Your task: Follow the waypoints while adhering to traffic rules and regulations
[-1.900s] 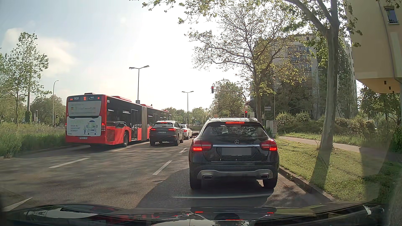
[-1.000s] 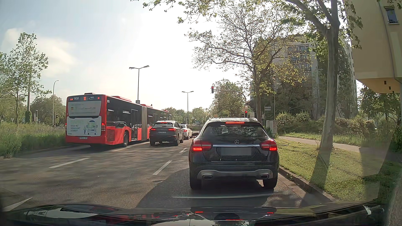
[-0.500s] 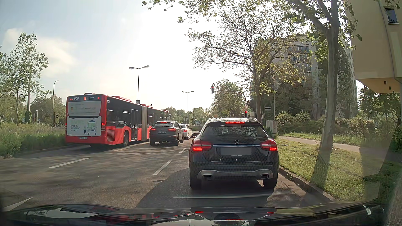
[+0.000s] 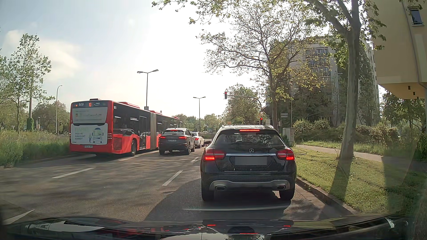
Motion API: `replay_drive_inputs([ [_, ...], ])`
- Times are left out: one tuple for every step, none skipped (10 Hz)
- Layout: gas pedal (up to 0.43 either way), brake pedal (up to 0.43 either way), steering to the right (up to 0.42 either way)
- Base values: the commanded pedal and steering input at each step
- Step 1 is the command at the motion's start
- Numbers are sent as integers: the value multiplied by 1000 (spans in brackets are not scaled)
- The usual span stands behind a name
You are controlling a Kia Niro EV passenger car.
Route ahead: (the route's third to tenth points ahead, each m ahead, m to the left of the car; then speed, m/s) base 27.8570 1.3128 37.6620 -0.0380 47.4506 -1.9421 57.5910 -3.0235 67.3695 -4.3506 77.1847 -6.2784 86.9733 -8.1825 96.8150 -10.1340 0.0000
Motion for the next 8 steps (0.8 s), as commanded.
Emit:
replay_drive_inputs([
  [0, 274, 8],
  [0, 274, 9],
  [0, 274, 9],
  [0, 274, 9],
  [0, 274, 9],
  [0, 274, 9],
  [0, 274, 8],
  [0, 274, 9],
])
